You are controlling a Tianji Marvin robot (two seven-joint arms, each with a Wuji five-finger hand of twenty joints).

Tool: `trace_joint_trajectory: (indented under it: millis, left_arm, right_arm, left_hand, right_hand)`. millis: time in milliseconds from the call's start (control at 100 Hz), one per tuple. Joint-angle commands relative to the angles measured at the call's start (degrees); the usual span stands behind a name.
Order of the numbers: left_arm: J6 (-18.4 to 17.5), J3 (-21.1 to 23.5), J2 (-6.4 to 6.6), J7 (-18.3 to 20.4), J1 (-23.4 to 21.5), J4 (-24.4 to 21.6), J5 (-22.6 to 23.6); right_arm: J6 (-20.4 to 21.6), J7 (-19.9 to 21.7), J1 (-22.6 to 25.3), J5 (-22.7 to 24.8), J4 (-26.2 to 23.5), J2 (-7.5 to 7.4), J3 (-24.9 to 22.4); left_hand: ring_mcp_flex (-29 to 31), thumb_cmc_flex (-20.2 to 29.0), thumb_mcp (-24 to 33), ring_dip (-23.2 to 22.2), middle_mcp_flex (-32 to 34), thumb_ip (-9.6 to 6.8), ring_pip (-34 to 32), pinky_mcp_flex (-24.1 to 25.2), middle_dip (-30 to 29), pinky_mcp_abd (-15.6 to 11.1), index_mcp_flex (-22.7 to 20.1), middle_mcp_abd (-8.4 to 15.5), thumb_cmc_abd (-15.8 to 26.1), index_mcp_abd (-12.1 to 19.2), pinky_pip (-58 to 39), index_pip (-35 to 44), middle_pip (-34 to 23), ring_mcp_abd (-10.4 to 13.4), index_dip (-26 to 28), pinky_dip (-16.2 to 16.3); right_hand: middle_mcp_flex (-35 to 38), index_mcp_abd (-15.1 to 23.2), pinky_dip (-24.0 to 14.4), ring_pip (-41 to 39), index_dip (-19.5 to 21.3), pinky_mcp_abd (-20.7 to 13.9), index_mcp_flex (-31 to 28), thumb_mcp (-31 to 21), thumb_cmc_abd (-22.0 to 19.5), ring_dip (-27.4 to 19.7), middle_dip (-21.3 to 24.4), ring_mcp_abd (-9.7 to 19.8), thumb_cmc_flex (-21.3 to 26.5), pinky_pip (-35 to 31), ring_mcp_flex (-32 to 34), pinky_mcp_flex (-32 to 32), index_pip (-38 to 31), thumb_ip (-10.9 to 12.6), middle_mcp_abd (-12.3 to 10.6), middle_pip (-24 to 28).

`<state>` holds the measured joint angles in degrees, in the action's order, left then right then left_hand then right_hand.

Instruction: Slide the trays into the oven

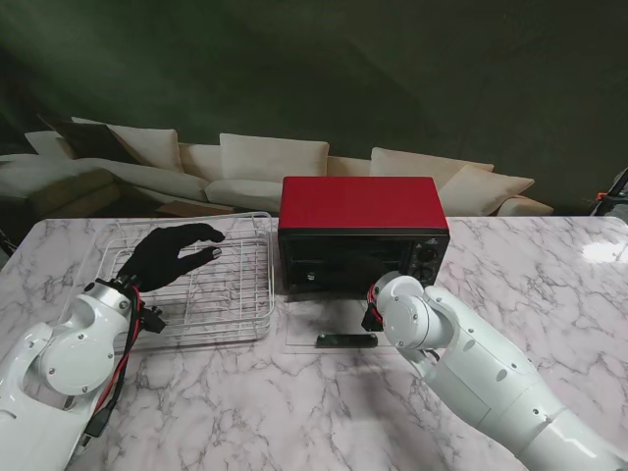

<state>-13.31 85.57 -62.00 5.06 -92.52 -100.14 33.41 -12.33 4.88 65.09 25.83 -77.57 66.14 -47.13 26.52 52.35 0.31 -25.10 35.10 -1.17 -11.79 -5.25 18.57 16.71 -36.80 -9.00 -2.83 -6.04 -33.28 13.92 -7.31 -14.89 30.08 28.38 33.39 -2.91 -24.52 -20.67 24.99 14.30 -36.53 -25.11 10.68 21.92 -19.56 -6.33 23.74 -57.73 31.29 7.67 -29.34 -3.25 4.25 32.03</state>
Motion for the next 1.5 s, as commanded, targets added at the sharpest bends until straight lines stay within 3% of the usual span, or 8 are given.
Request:
trace_joint_trajectory:
  millis: [0,400,760,860,1020,1150,1220,1490]
  left_arm:
    - [0.1,-0.3,0.01,0.9,0.1,0.2,-0.1]
    - [0.1,-0.3,0.04,1.1,0.1,0.2,0.0]
    - [-0.1,-0.2,0.04,1.0,0.3,0.2,0.1]
    - [-0.1,-0.2,0.06,1.0,0.3,0.2,0.2]
    - [0.0,0.0,0.04,0.9,0.1,0.0,0.4]
    - [0.0,0.0,-0.06,0.5,0.0,-0.3,0.3]
    - [0.1,-0.1,-0.01,0.6,0.2,-0.3,0.5]
    - [0.3,-0.8,0.02,0.8,0.6,0.0,0.4]
  right_arm:
    - [-0.1,-0.3,-0.8,-0.5,1.2,0.22,-0.1]
    - [0.0,-0.3,-1.9,-1.0,2.8,0.44,0.5]
    - [3.7,2.8,5.5,2.4,-6.3,-1.98,-4.2]
    - [4.9,3.1,9.0,3.5,-10.5,-2.59,-7.0]
    - [7.3,5.7,16.0,5.5,-19.0,-3.94,-13.3]
    - [9.4,7.8,22.2,10.8,-25.5,-5.05,-19.2]
    - [9.8,11.6,26.0,13.3,-29.7,-5.92,-23.0]
    - [10.6,14.9,36.5,24.4,-36.9,-6.61,-33.9]
  left_hand:
    - [1.2,0.6,-1.6,-0.9,1.1,1.03,-0.3,0.7,0.4,1.7,-0.8,-0.3,3.1,-0.6,1.6,-0.7,0.2,-0.3,-0.5,1.0]
    - [1.3,0.7,-1.6,-0.9,1.1,1.02,-0.3,0.7,0.4,1.7,-0.8,-0.3,3.1,-0.6,1.6,-0.7,0.2,-0.3,-0.4,1.1]
    - [1.5,0.6,-1.6,-1.0,1.5,1.01,-0.4,0.6,0.5,1.7,-0.8,-0.3,3.1,-0.6,1.5,-0.7,0.0,-0.4,-0.4,1.1]
    - [1.5,0.7,-1.6,-1.0,1.5,1.01,-0.5,0.7,0.5,1.8,-0.9,-0.3,3.1,-0.6,1.5,-0.7,0.0,-0.4,-0.4,1.1]
    - [1.7,0.8,-1.5,-1.1,1.7,1.0,-0.5,0.6,0.5,1.8,-1.0,-0.3,3.0,-0.6,1.4,-0.6,-0.1,-0.5,-0.3,1.1]
    - [1.9,0.7,-1.6,-1.2,1.8,1.01,-0.7,0.5,0.6,1.8,-1.1,-0.3,3.1,-0.7,1.2,-0.6,-0.1,-0.4,-0.3,1.2]
    - [1.9,0.7,-1.6,-1.2,1.8,1.02,-0.7,0.5,0.6,1.9,-1.1,-0.3,3.1,-0.7,1.1,-0.5,-0.1,-0.4,-0.3,1.2]
    - [2.0,0.7,-1.6,-1.3,2.0,1.01,-0.7,0.6,0.6,1.9,-1.1,-0.4,3.1,-0.7,1.0,-0.5,-0.1,-0.5,-0.2,1.2]
  right_hand:
    - [-0.3,2.8,-1.1,-1.3,-0.4,3.0,1.3,-1.1,0.3,0.8,-0.7,1.5,-2.2,2.9,-0.7,-4.5,-1.2,0.5,-1.5,-0.2]
    - [-0.3,3.8,-2.0,-1.1,-0.3,3.6,1.8,-2.2,0.6,0.9,-0.9,1.9,-2.4,3.8,-0.7,-5.2,-2.1,0.6,-2.0,-0.2]
    - [2.7,5.3,-4.3,-2.0,-0.1,5.2,0.2,-2.0,0.4,1.3,-1.1,-0.3,-1.5,0.6,3.6,-0.9,-2.9,0.6,0.2,-0.2]
    - [3.4,4.7,-5.1,-2.4,-0.2,5.3,-0.1,-2.1,0.5,1.5,-1.1,-0.9,-1.4,-1.1,4.3,0.6,-2.8,0.6,0.7,-0.1]
    - [5.7,2.7,-9.2,-6.4,-0.8,4.4,-1.5,-2.4,1.6,3.5,-1.4,-3.2,-1.5,-9.9,8.1,7.8,-1.6,0.6,2.2,-0.1]
    - [7.5,2.9,-11.1,-10.7,-0.6,4.2,-1.8,-2.0,3.0,5.8,-2.1,-4.0,-2.0,-14.9,10.6,11.3,-1.0,0.5,2.9,0.4]
    - [8.2,3.0,-11.6,-12.7,-0.6,3.9,-1.1,-1.6,3.6,6.8,-2.6,-3.8,-2.8,-16.3,12.0,12.7,-0.3,0.4,2.9,0.6]
    - [12.8,3.1,-14.0,-26.8,3.2,2.0,-2.1,-3.9,12.4,13.6,-11.7,-3.5,-2.9,-25.1,18.4,20.7,-2.5,-0.1,2.0,9.3]
